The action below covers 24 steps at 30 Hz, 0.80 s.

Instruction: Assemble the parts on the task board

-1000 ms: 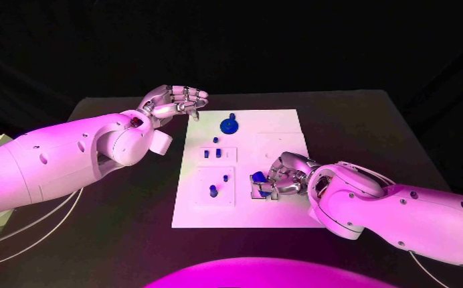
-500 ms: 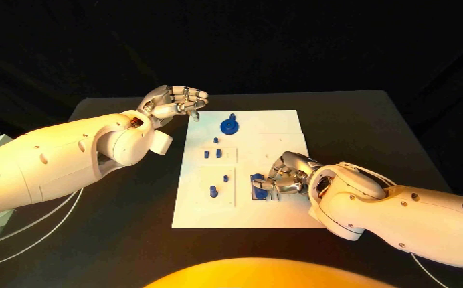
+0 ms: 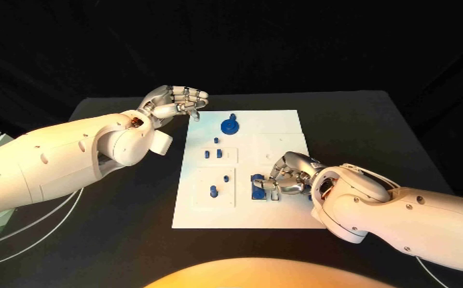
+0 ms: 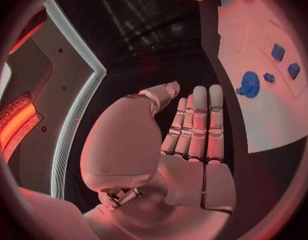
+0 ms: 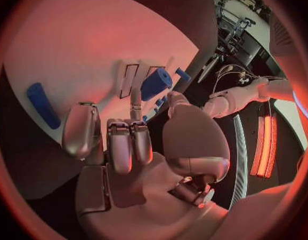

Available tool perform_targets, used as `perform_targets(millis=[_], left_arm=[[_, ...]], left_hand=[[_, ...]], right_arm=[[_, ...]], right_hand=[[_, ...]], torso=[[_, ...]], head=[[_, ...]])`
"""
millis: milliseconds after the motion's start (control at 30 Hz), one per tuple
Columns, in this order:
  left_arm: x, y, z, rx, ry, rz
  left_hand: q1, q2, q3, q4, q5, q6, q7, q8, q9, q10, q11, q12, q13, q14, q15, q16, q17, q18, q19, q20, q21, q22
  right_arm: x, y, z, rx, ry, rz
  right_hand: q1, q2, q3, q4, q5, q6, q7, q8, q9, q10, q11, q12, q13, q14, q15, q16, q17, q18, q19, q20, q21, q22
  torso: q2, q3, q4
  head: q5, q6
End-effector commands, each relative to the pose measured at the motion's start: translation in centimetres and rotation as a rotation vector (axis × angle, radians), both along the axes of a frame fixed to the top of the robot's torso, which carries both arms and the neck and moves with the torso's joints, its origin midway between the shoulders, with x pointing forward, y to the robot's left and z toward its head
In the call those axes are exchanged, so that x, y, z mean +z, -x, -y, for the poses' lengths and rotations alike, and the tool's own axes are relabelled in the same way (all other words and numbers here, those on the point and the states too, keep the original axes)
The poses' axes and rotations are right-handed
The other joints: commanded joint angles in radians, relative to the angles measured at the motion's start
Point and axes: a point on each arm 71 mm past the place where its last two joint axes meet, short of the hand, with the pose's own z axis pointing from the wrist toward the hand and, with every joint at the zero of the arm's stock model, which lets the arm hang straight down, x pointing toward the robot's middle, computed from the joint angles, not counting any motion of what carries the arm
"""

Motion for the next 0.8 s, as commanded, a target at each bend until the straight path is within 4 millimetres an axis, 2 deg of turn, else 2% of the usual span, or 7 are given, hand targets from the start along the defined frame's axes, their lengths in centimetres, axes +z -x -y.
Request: perform_targets(millis=[33,67,100,200,500,667,800], left_arm=[[0.06,0.01,0.08,-0.003,0.002,0.004],[0.06,0.01,0.07,-0.003,0.002,0.004],[0.05,0.01,0.06,-0.003,0.002,0.003],[0.04,0.02,0.00,-0.001,0.000,0.002],[0.03,0.01,-0.08,0.000,-0.001,0.000],[0.02,0.01,-0.09,0.000,-0.001,0.000],[0.01,0.00,-0.10,0.000,-0.002,-0.001]], left_hand=[[0.001,0.006,-0.003,0.002,0.002,-0.005,0.003,0.003,-0.001,-0.006,0.001,0.007,-0.001,-0.004,0.000,0.007,0.002,0.014,0.001,0.005,-0.005,-0.001],[0.001,0.006,-0.003,0.002,0.002,-0.005,0.003,0.003,-0.001,-0.006,0.001,0.007,-0.001,-0.004,0.000,0.007,0.002,0.014,0.001,0.005,-0.005,-0.001],[0.001,0.006,-0.003,0.002,0.002,-0.005,0.003,0.003,-0.001,-0.006,0.001,0.007,-0.001,-0.004,0.000,0.007,0.002,0.014,0.001,0.005,-0.005,-0.001],[0.001,0.006,-0.003,0.002,0.002,-0.005,0.003,0.003,-0.001,-0.006,0.001,0.007,-0.001,-0.004,0.000,0.007,0.002,0.014,0.001,0.005,-0.005,-0.001],[0.001,0.006,-0.003,0.002,0.002,-0.005,0.003,0.003,-0.001,-0.006,0.001,0.007,-0.001,-0.004,0.000,0.007,0.002,0.014,0.001,0.005,-0.005,-0.001],[0.002,0.007,-0.003,0.002,0.002,-0.005,0.003,0.003,-0.001,-0.007,0.002,0.008,-0.002,-0.005,0.000,0.008,0.002,0.014,0.001,0.005,-0.005,-0.001],[0.002,0.007,-0.003,0.002,0.002,-0.005,0.003,0.003,-0.001,-0.007,0.002,0.008,-0.002,-0.005,0.000,0.008,0.002,0.014,0.001,0.005,-0.005,-0.001]], right_arm=[[0.24,0.08,-0.09,0.043,-0.030,0.030],[0.27,0.10,-0.05,0.049,-0.035,0.032],[0.32,0.14,-0.03,0.057,-0.042,0.035],[0.55,0.27,0.03,0.074,-0.066,0.049],[0.91,0.66,0.32,0.105,-0.093,0.065],[0.73,0.80,0.28,0.122,-0.084,0.049],[0.68,0.86,0.25,0.127,-0.082,0.044]], right_hand=[[0.031,0.023,0.013,-0.003,0.004,-0.013,0.001,0.007,0.001,0.104,0.002,0.004,0.263,0.106,0.000,0.003,0.263,-0.009,0.035,0.000,-0.008,0.168],[0.048,0.023,0.017,-0.003,0.003,-0.015,0.001,0.007,0.001,0.104,0.001,0.004,0.263,0.106,0.000,0.003,0.263,-0.009,0.035,0.000,-0.009,0.168],[0.107,0.039,0.045,-0.005,0.000,-0.024,0.001,0.004,-0.001,0.104,0.001,0.004,0.263,0.106,0.000,0.003,0.263,-0.007,0.034,-0.001,-0.019,0.166],[0.157,0.029,0.064,-0.005,0.000,-0.027,0.001,0.003,-0.003,0.104,0.001,0.004,0.263,0.106,0.000,0.003,0.263,-0.008,0.035,0.000,-0.020,0.167],[0.202,0.005,0.081,-0.006,0.000,-0.005,-0.009,0.020,0.003,0.104,-0.006,0.004,0.263,0.106,-0.005,0.003,0.263,-0.011,0.040,-0.003,0.003,0.173],[0.257,-0.013,0.100,-0.007,0.000,0.003,-0.018,0.035,0.017,0.104,-0.015,0.004,0.263,0.106,-0.012,0.003,0.263,-0.011,0.041,-0.009,0.004,0.174],[0.258,-0.014,0.100,-0.007,0.000,0.003,-0.018,0.036,0.017,0.104,-0.015,0.004,0.263,0.106,-0.012,0.003,0.263,-0.011,0.041,-0.009,0.006,0.174]], torso=[[-0.001,0.0003,0.0004],[-0.001,0.0003,0.0007],[0.000,0.0003,0.0011],[0.000,0.0002,0.0013],[-0.001,0.0001,-0.0008],[0.000,0.0008,-0.0011],[0.000,0.0011,-0.0004]], head=[[0.002,0.001],[0.003,0.001],[0.003,0.001],[0.004,0.001],[0.008,-0.001],[0.008,-0.001],[0.008,-0.002]])
